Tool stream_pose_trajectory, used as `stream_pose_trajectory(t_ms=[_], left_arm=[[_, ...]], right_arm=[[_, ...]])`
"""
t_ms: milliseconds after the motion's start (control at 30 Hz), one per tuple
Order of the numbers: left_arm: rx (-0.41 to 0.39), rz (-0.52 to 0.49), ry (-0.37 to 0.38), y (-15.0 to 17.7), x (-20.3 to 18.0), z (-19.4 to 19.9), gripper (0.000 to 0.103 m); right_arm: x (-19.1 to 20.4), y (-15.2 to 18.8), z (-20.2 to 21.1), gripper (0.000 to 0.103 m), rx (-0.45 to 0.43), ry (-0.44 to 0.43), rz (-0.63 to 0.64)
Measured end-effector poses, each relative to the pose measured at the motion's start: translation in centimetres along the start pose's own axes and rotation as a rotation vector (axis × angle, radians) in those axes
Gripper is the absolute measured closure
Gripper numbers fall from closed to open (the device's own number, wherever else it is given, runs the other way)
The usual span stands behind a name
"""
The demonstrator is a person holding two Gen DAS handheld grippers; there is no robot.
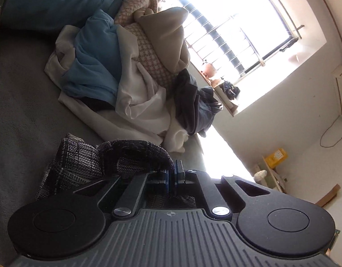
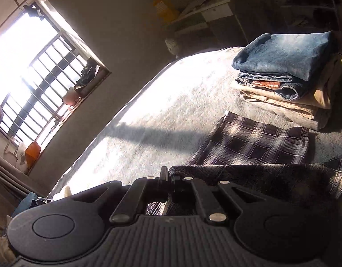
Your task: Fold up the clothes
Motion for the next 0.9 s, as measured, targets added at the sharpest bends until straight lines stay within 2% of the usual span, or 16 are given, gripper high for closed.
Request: stream_pose_trajectory(t_ms=[200, 333, 400, 467, 500, 533, 600, 633, 700, 767, 833, 900], left_arm=[[0.046, 0.007, 0.011, -0.7, 1.7, -3.4, 0.101], [0.098, 0.011, 0.03, -0.8, 2.8, -5.4, 0.099], [0.124, 0.013, 0.04, -0.9, 3.4, -6.4, 0.091], [0.133, 0.036, 0.059, -1.0, 4.0, -7.2, 0.074], [0.118, 0.072, 0.081, -1.2, 4.4, -7.3, 0.07], [0.102, 0.108, 0.103, -1.3, 4.8, -7.4, 0.064], [0.076, 0.193, 0.142, -1.6, 5.8, -7.7, 0.059], [0.071, 0.243, 0.155, -1.6, 6.3, -8.0, 0.059], [0.066, 0.314, 0.179, -1.5, 7.0, -8.3, 0.056], [0.062, 0.338, 0.209, -1.5, 7.1, -8.2, 0.047], [0.053, 0.355, 0.253, -1.7, 6.9, -7.7, 0.036], [0.048, 0.369, 0.289, -1.8, 6.7, -7.0, 0.031]], right_arm=[[3.7, 1.2, -6.7, 0.101, 0.004, 0.072, 0.076], [4.2, 3.0, -11.2, 0.101, 0.017, 0.139, 0.095], [3.6, 3.9, -13.4, 0.101, 0.031, 0.177, 0.082], [2.4, 4.6, -15.4, 0.099, 0.08, 0.203, 0.042], [1.8, 4.8, -15.9, 0.099, 0.099, 0.214, 0.022], [1.3, 5.0, -16.3, 0.097, 0.112, 0.225, 0.005], [0.3, 5.4, -16.7, 0.081, 0.143, 0.238, -0.029], [-0.1, 5.5, -16.6, 0.069, 0.165, 0.237, -0.046], [-0.6, 5.6, -15.9, 0.064, 0.178, 0.229, -0.051], [-0.8, 5.5, -14.9, 0.055, 0.197, 0.224, -0.056], [-1.2, 5.5, -13.5, 0.052, 0.22, 0.218, -0.08], [-1.6, 5.6, -11.8, 0.047, 0.24, 0.213, -0.095]])
Point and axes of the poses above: each gripper's, at about its wrist camera, not at the fingertips, and z roughly against the way its jaws point, x to its left, y to its underside, the point moved 3 cm from there along -z, roughly the way its jaws point, and after that the axes turned 13 degrees about -z, right-handed, at the moved point
